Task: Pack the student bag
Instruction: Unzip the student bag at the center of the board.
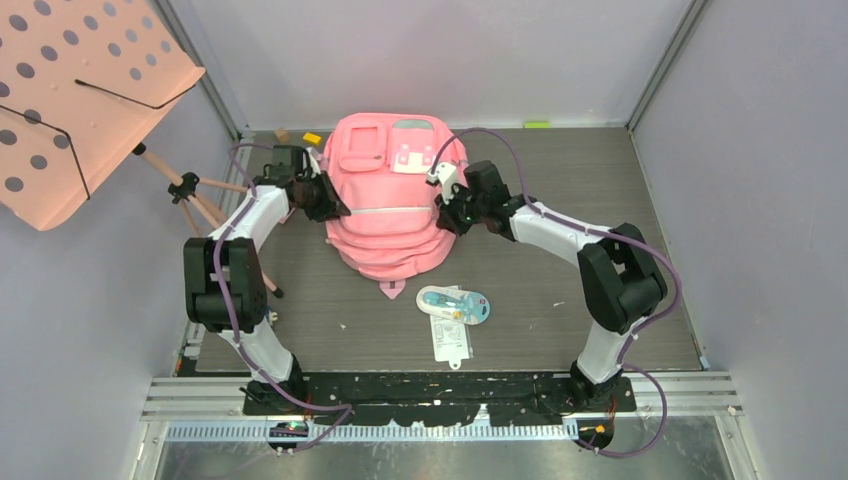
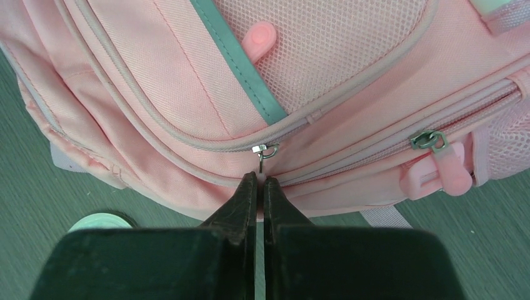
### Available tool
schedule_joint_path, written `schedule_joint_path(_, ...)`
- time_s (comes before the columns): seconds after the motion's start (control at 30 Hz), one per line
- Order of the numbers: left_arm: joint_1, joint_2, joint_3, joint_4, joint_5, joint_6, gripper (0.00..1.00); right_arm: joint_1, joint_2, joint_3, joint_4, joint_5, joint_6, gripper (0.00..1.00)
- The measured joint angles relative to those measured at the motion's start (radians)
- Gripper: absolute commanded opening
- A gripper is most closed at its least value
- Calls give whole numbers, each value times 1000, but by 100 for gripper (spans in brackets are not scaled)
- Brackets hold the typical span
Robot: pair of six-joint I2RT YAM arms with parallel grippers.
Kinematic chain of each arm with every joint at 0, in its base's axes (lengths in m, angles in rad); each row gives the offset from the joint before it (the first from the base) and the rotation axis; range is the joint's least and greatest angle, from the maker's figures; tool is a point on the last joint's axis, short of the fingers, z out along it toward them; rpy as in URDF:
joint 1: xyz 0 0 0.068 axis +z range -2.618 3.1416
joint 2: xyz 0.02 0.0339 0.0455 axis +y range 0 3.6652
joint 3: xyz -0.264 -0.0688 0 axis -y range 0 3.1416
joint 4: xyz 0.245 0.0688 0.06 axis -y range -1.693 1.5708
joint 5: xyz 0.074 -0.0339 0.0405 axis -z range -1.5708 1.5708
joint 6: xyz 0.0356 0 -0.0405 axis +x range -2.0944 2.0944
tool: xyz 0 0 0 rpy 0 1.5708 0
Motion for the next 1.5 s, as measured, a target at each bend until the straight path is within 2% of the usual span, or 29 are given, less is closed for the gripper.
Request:
schedule_joint_path(0.27, -12, -10, -26, 35, -14, -17, 0, 66, -54, 0, -65, 110, 117, 1)
schedule_joint_path(0.57, -17, -17, -42, 44, -13, -32, 0, 179, -61, -15, -79, 235, 227, 1)
schedule_joint_path(0.8, -19, -28, -66, 72, -12, -54, 0, 234, -52, -6, -47, 311, 372, 1)
schedule_joint_path(1.13, -49, -63, -106, 99, -4, -97, 0, 320, 105, 125, 4, 340, 509, 1)
schedule_joint_path(1.5, -72, -91, -133, 139, -3, -126, 0, 327, 179, 215, 0, 319, 557, 1)
